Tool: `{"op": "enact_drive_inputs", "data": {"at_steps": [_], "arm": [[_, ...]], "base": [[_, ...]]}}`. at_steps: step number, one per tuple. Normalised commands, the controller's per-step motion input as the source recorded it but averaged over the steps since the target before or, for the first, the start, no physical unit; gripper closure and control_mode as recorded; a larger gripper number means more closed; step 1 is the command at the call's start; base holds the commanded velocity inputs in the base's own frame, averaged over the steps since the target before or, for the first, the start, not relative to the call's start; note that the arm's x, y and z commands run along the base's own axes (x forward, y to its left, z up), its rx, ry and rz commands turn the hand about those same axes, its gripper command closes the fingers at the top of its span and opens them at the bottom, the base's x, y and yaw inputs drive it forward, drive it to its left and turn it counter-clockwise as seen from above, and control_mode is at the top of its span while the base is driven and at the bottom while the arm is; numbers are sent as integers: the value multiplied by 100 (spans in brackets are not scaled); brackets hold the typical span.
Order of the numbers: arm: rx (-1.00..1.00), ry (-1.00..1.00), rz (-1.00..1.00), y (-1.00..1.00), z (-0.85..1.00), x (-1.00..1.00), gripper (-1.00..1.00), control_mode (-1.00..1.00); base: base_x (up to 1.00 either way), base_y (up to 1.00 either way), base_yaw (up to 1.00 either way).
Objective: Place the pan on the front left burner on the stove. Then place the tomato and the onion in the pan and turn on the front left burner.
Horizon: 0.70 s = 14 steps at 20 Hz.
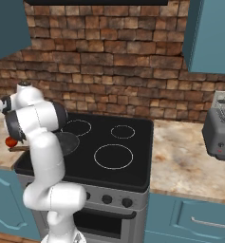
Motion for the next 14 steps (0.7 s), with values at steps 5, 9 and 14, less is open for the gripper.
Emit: {"op": "enact_drive_inputs", "data": {"at_steps": [5,9,14], "arm": [[0,0,0,12,0,20,-100,-100],[0,0,0,14,-1,27,-100,-100],[0,0,0,14,-11,31,-100,-100]], "base": [[0,0,0],[0,0,0],[0,0,0]]}}
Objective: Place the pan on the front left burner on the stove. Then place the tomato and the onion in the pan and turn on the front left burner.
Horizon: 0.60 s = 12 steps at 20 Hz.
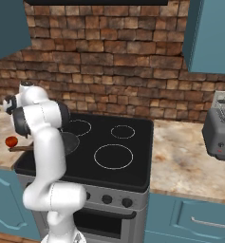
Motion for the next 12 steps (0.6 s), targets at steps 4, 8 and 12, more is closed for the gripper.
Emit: {"op": "enact_drive_inputs", "data": {"at_steps": [4,8,12], "arm": [[0,0,0,10,-21,28,-100,-100],[-2,0,0,2,-24,28,-100,-100],[-2,0,0,8,-23,22,-100,-100]], "base": [[0,0,0],[0,0,0],[0,0,0]]}}
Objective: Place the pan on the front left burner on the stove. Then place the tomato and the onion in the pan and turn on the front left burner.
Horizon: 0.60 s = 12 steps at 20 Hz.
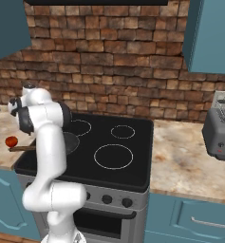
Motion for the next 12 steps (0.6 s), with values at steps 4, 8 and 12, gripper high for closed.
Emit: {"op": "enact_drive_inputs", "data": {"at_steps": [4,8,12], "arm": [[0,0,0,13,-16,22,-100,-100],[0,0,0,9,-13,27,-100,-100],[0,0,0,5,-14,28,-100,-100]], "base": [[0,0,0],[0,0,0],[0,0,0]]}}
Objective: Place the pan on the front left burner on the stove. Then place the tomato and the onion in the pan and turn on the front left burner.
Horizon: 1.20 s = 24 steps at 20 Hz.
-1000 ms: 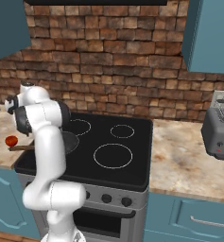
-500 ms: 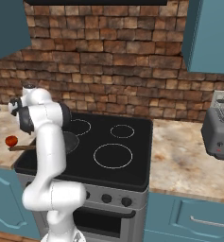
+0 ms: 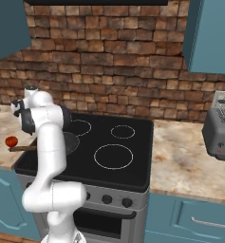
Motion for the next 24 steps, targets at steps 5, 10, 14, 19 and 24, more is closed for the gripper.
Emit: {"op": "enact_drive_inputs", "data": {"at_steps": [5,10,14,19,24], "arm": [[0,0,0,6,-15,11,-100,-100],[0,0,0,4,-18,0,-100,-100],[0,2,0,4,-19,0,100,-100],[0,3,-5,1,-6,-5,100,-100],[0,0,-9,-17,18,-7,100,-100]], "base": [[0,0,0],[0,0,0],[0,0,0],[0,0,0],[0,0,0]]}}
